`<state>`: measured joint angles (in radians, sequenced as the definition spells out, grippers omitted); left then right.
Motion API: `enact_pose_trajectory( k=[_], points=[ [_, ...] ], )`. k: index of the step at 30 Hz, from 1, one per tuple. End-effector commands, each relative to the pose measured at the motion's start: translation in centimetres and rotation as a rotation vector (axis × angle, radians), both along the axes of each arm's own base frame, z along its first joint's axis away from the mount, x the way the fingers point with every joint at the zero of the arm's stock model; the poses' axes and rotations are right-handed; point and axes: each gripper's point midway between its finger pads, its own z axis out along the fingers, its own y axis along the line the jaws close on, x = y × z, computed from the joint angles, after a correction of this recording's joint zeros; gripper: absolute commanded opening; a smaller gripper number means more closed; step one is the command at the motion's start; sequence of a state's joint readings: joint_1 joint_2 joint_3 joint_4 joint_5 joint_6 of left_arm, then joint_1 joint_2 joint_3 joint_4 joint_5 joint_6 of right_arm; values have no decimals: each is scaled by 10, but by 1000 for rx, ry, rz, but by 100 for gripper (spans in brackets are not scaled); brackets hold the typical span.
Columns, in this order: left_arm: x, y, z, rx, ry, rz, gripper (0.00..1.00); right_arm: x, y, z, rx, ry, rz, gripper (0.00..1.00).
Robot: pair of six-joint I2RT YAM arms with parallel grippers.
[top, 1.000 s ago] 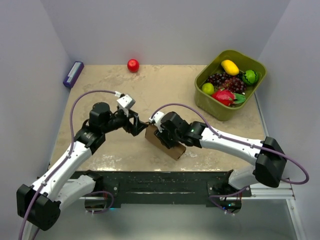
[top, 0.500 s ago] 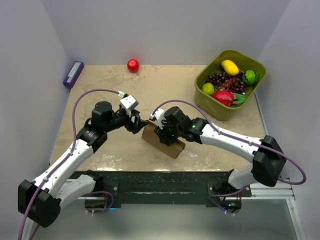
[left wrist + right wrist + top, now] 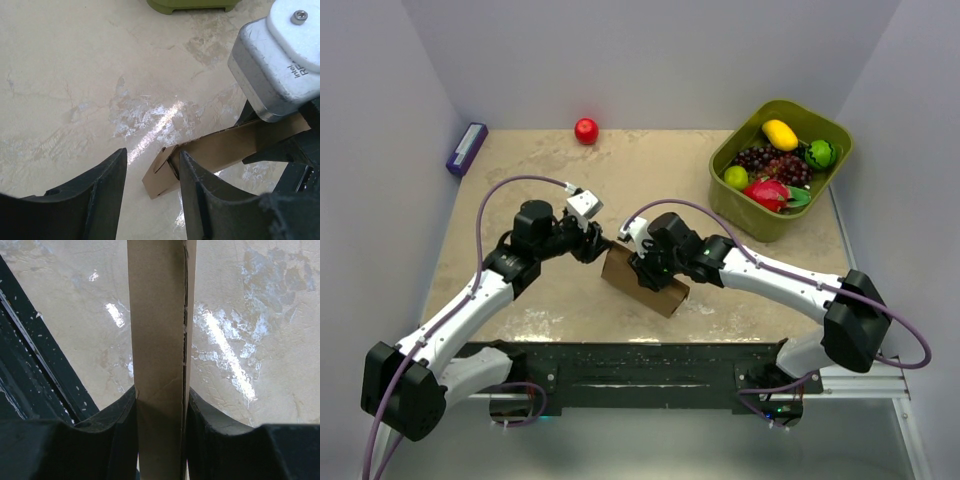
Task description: Fold the paper box
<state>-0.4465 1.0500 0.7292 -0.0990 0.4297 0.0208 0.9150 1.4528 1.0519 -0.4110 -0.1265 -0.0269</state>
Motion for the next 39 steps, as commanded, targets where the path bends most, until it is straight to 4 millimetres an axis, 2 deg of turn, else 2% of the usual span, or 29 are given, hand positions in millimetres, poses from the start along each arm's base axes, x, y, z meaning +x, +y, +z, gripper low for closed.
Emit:
enact_pose_trajectory(
  k=[1, 5, 14, 20, 27, 30, 32, 35, 36, 39],
  points=[
    [5, -1, 18, -12, -66, 0, 45, 0, 8, -6, 16, 12, 30, 30],
    [4, -2, 18, -15, -64, -5, 36, 0, 7, -6, 13, 8, 26, 30],
    [2, -5, 16, -23, -53, -22, 28, 1, 7, -7, 6, 7, 21, 29],
    [-2, -6, 16, -26, -51, -39, 18, 3, 6, -8, 1, 3, 14, 29],
    [-15, -14, 13, -44, -28, -119, 2, 3, 5, -8, -2, 0, 11, 29],
    [-18, -15, 13, -45, -29, -130, 0, 3, 5, -8, -2, 0, 11, 29],
    [-17, -14, 13, -44, -33, -123, 1, 4, 6, -7, 0, -2, 11, 29],
    [-11, -9, 12, -27, -41, -80, 14, 2, 6, -7, 1, -1, 16, 29],
    [-7, -6, 12, -16, -43, -52, 24, 2, 5, -6, 3, -1, 13, 29],
    [-3, -2, 14, -8, -54, -16, 38, 3, 6, -6, 8, 0, 14, 29]
  ],
)
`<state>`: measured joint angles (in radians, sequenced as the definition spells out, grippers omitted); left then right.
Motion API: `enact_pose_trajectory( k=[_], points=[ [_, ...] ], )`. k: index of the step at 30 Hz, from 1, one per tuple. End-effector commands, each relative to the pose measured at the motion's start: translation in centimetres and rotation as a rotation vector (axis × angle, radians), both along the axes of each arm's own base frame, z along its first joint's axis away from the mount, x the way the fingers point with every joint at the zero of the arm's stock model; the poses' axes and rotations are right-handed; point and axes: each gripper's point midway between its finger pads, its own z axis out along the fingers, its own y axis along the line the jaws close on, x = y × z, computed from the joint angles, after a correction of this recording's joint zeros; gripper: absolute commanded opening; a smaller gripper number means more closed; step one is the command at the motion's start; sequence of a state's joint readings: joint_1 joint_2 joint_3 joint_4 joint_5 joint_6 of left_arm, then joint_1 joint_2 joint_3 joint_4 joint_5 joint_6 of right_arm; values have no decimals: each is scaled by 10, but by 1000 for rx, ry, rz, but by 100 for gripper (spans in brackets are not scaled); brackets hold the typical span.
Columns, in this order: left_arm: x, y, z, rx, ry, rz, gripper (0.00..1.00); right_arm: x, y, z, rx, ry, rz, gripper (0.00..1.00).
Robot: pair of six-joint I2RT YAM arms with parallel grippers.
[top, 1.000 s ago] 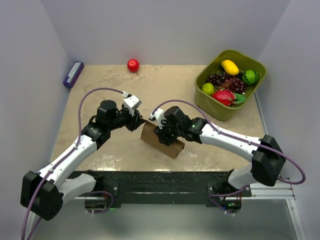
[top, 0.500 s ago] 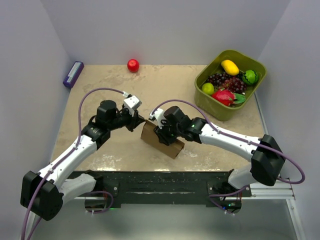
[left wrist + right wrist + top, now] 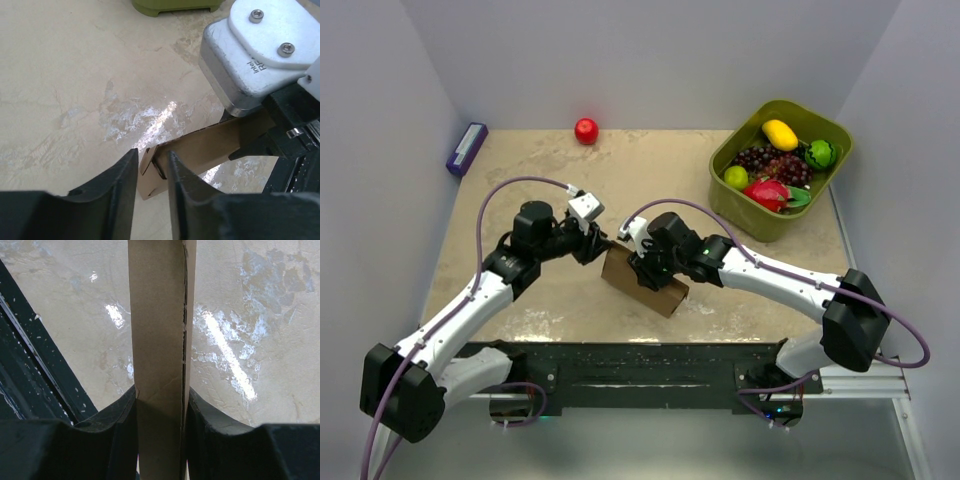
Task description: Fold the paper box
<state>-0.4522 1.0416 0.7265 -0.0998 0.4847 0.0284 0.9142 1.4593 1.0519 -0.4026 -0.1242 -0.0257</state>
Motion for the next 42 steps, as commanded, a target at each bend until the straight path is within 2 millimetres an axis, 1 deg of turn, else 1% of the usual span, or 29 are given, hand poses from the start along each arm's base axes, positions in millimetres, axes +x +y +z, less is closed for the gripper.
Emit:
enact_pose_trajectory(
  k=[1, 3, 5, 9, 13, 20, 27, 29, 41, 42],
  points=[
    [7, 6, 10, 10, -52, 45, 39, 1, 5, -4, 7, 2, 18, 29],
    [7, 5, 9, 10, -48, 42, 44, 0, 5, -3, 9, 1, 21, 29],
    [8, 5, 9, 12, -47, 47, 45, 0, 5, -4, 9, 5, 22, 29],
    [10, 4, 5, 16, -33, 44, 46, -1, 5, -4, 8, 6, 23, 29],
    [8, -1, 1, 13, -10, 16, 45, 0, 5, -6, 6, 8, 19, 29],
    [6, -4, 2, 2, -7, -2, 31, 1, 5, -6, 2, 6, 16, 29],
    [1, -9, -2, -16, 19, -35, 22, 4, 2, -13, -30, 9, 3, 29],
    [1, -9, -1, -16, 17, -32, 18, 4, 2, -13, -33, 9, 1, 29],
    [-2, -7, -6, -6, 33, -15, 5, 8, -2, -17, -55, -2, -22, 29],
    [-2, -8, -6, -19, 58, 0, 4, 8, -2, -18, -58, -1, -25, 29]
  ],
)
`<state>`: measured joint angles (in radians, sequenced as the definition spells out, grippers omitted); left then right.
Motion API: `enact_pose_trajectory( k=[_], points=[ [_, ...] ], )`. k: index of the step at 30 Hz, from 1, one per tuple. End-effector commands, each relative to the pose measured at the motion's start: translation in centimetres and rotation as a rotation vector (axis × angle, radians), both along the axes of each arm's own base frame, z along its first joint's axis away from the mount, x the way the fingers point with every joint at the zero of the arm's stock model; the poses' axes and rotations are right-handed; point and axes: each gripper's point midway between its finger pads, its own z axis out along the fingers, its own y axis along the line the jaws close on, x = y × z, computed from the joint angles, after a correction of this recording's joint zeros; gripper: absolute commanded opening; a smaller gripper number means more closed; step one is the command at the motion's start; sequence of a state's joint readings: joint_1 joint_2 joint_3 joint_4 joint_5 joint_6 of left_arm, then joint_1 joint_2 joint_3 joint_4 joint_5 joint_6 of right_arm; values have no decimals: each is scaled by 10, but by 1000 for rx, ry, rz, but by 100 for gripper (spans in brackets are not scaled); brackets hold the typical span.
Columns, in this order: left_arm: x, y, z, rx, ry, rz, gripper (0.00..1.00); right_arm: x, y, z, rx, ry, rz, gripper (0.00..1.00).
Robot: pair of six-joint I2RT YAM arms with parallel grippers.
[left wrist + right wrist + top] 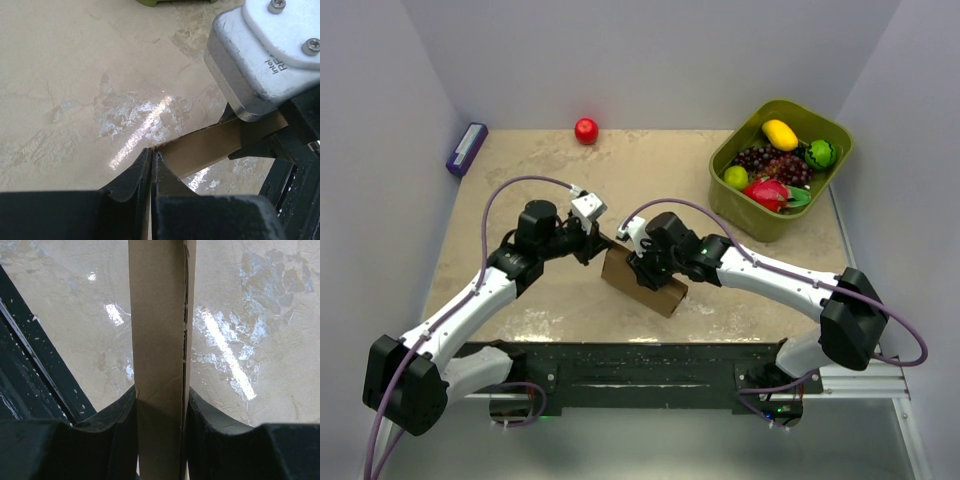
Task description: Fold the paper box
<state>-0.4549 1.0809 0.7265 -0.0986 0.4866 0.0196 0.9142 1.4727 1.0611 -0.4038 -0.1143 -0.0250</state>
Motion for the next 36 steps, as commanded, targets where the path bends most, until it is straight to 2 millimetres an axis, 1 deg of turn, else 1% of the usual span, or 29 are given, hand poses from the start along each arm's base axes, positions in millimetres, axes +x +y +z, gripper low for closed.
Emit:
enact_pose_trajectory(
  k=[1, 4, 9, 14, 16, 17, 18, 19, 20, 24, 25, 29, 33, 34, 35, 36],
  points=[
    [-4, -6, 5, -31, 26, 5, 3, 7, -4, -17, -56, -2, -23, 29],
    [0, -5, 2, -29, 67, 44, 0, 8, -5, -20, -71, 1, -27, 29],
    [1, -7, 2, -72, 119, 91, 0, 10, -8, -27, -99, 5, -37, 29],
    [0, -5, -3, -103, 153, 140, 0, 10, -8, -29, -107, 7, -38, 29],
    [-5, -7, -6, -128, 186, 146, 0, 10, -8, -29, -106, 5, -39, 29],
    [-4, -9, -3, -147, 179, 143, 0, 10, -8, -29, -107, 6, -39, 29],
    [-6, -10, -5, -161, 199, 148, 0, 10, -9, -29, -108, 5, -40, 29],
    [-10, -9, -10, -162, 219, 149, 0, 10, -9, -29, -108, 5, -40, 29],
    [-5, -11, -1, -195, 191, 150, 0, 10, -9, -29, -108, 5, -40, 29],
    [-6, -10, -10, -197, 216, 172, 0, 10, -9, -28, -105, 3, -42, 29],
    [-8, -8, -15, -190, 223, 183, 0, 10, -9, -27, -105, 0, -42, 29],
    [-7, 1, -26, -164, 236, 239, 0, 10, -9, -25, -101, -3, -44, 29],
    [-4, 8, -32, -138, 232, 290, 0, 11, -10, -25, -101, -6, -46, 29],
    [-2, 8, -30, -138, 224, 294, 0, 11, -10, -24, -102, -7, -45, 29],
    [-7, 11, -37, -108, 254, 296, 0, 11, -10, -24, -101, -8, -46, 29],
    [-7, 12, -38, -102, 253, 296, 0, 11, -10, -24, -103, -8, -47, 29]
  ],
)
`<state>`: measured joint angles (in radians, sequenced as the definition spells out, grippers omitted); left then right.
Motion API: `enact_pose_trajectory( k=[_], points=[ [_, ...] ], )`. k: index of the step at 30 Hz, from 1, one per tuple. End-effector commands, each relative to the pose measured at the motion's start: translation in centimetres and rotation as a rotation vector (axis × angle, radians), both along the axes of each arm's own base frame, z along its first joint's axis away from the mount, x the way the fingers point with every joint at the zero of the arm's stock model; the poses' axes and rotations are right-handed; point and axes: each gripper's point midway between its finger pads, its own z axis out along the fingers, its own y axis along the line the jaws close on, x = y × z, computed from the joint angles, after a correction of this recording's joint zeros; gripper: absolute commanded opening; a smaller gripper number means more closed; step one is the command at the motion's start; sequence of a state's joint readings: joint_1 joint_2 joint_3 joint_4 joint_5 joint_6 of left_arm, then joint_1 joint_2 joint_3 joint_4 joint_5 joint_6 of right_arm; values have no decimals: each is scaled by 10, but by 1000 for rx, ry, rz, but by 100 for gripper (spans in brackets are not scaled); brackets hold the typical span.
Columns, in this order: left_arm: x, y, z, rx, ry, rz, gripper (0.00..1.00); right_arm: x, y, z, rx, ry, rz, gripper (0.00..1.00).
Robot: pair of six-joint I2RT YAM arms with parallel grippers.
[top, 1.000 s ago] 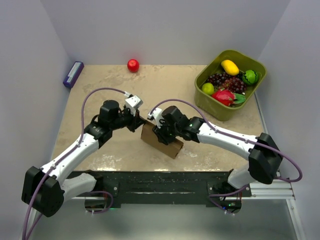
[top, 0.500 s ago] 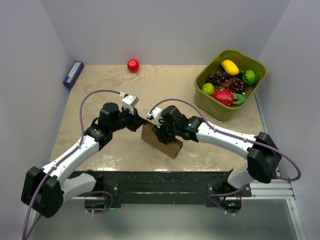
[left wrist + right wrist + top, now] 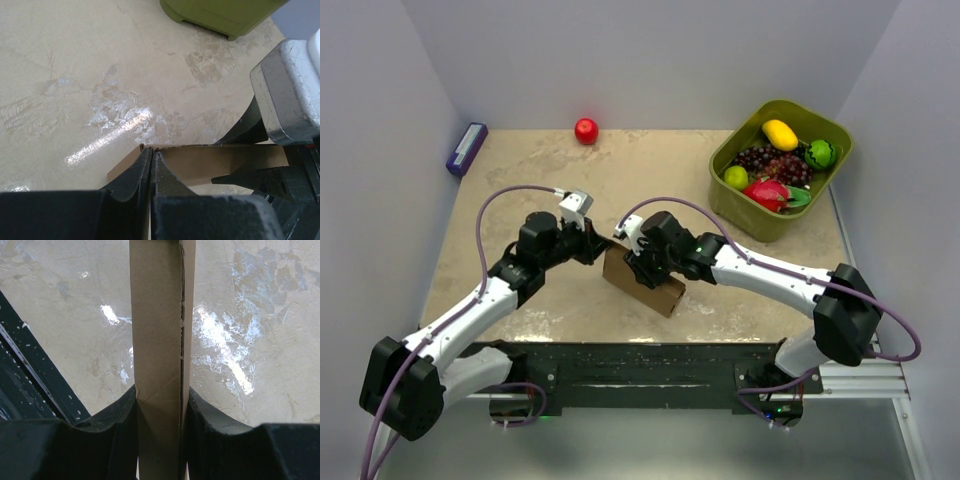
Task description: Fold the paper box
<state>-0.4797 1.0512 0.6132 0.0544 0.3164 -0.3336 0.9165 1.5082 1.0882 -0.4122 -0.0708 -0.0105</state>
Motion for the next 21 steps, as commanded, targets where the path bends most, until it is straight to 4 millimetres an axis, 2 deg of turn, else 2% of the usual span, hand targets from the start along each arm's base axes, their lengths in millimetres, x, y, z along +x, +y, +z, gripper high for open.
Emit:
enact_pose_trajectory(
  k=[1, 9, 16, 21],
  points=[
    [-14, 10, -28, 73, 109, 23, 0, 2, -12, -20, -78, 2, -12, 29],
    [-16, 23, -37, 185, 112, 23, 0, 4, -12, -17, -76, -9, -17, 29],
    [-21, 24, -48, 218, 141, -4, 0, 6, -14, -14, -83, -25, -24, 29],
    [-19, 27, -50, 251, 133, -6, 0, 15, -21, -11, -113, -66, -56, 29]
  ],
)
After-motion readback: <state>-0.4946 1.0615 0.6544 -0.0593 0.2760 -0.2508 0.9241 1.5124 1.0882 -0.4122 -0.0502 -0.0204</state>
